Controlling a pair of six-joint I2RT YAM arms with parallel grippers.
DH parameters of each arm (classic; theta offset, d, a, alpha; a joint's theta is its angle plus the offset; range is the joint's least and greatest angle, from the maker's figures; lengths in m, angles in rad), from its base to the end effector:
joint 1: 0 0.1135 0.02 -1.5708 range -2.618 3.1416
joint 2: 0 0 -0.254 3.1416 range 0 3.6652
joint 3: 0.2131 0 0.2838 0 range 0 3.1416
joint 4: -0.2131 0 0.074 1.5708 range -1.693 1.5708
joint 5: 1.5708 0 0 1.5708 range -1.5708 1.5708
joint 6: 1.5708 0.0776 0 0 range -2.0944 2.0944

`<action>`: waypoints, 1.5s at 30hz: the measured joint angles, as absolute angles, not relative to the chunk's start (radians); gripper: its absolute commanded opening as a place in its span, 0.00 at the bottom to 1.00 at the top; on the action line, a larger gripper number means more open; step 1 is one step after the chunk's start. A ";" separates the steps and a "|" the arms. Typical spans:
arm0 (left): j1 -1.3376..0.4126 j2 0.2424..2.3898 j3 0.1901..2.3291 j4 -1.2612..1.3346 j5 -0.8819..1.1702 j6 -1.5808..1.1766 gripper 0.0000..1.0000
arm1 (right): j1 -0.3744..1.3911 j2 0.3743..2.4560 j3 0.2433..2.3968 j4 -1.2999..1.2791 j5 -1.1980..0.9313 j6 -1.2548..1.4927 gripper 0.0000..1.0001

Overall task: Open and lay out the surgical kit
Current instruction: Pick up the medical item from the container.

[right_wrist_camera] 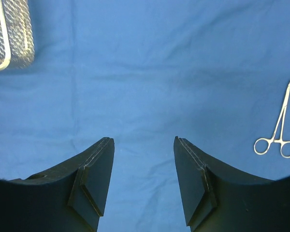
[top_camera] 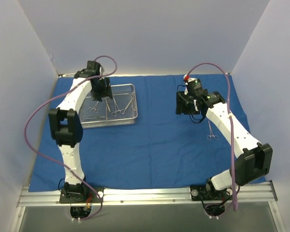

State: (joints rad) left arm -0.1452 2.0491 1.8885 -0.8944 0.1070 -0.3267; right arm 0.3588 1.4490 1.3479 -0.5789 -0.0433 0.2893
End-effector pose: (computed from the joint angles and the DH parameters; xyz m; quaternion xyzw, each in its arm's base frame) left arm 0.4885 -0.0798 0.2224 -0.0739 0.9628 -0.1098 0.2355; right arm 0.3630 0.1397 0.3021 -0.0407 0.9014 0.1557 0.4021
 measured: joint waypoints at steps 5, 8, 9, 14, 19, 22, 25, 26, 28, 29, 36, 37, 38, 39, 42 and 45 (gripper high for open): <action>-0.234 2.280 2.168 -0.985 -0.027 -0.420 0.64 | 0.360 1.447 1.332 -0.587 -0.050 0.287 0.52; -0.277 2.399 2.294 -1.031 -0.076 -0.474 0.60 | 0.360 1.441 1.332 -0.586 -0.059 0.286 0.52; -0.287 2.432 2.331 -1.052 -0.089 -0.492 0.59 | 0.360 1.439 1.332 -0.585 -0.060 0.284 0.52; -0.297 2.514 2.403 -1.119 -0.144 -0.547 0.57 | 0.360 1.417 1.319 -0.576 -0.066 0.284 0.52; -0.276 2.517 2.404 -1.133 -0.180 -0.569 0.57 | 0.354 1.399 1.295 -0.567 -0.072 0.284 0.52; -0.262 2.518 2.404 -1.131 -0.181 -0.571 0.55 | 0.348 1.398 1.291 -0.562 -0.080 0.284 0.51; -0.249 2.522 2.407 -1.124 -0.179 -0.573 0.54 | 0.345 1.398 1.291 -0.558 -0.082 0.285 0.51; -0.245 2.531 2.420 -1.125 -0.177 -0.574 0.54 | 0.341 1.398 1.291 -0.557 -0.086 0.285 0.51; -0.239 2.552 2.444 -1.116 -0.173 -0.575 0.54 | 0.337 1.398 1.291 -0.557 -0.088 0.285 0.51; -0.237 2.564 2.452 -1.113 -0.171 -0.576 0.54 | 0.334 1.398 1.291 -0.556 -0.091 0.285 0.51; -0.225 2.621 2.516 -1.118 -0.163 -0.585 0.43 | 0.313 1.398 1.288 -0.557 -0.098 0.287 0.51; -0.223 2.621 2.516 -1.119 -0.163 -0.587 0.35 | 0.313 1.398 1.288 -0.557 -0.098 0.287 0.51; -0.220 2.621 2.516 -1.121 -0.162 -0.589 0.30 | 0.313 1.398 1.288 -0.557 -0.098 0.287 0.50; -0.216 2.621 2.515 -1.126 -0.165 -0.588 0.27 | 0.313 1.398 1.288 -0.557 -0.098 0.287 0.50; -0.206 2.621 2.514 -1.132 -0.157 -0.593 0.13 | 0.313 1.398 1.288 -0.557 -0.098 0.287 0.50; -0.201 2.621 2.514 -1.131 -0.141 -0.590 0.02 | 0.313 1.399 1.288 -0.558 -0.099 0.287 0.50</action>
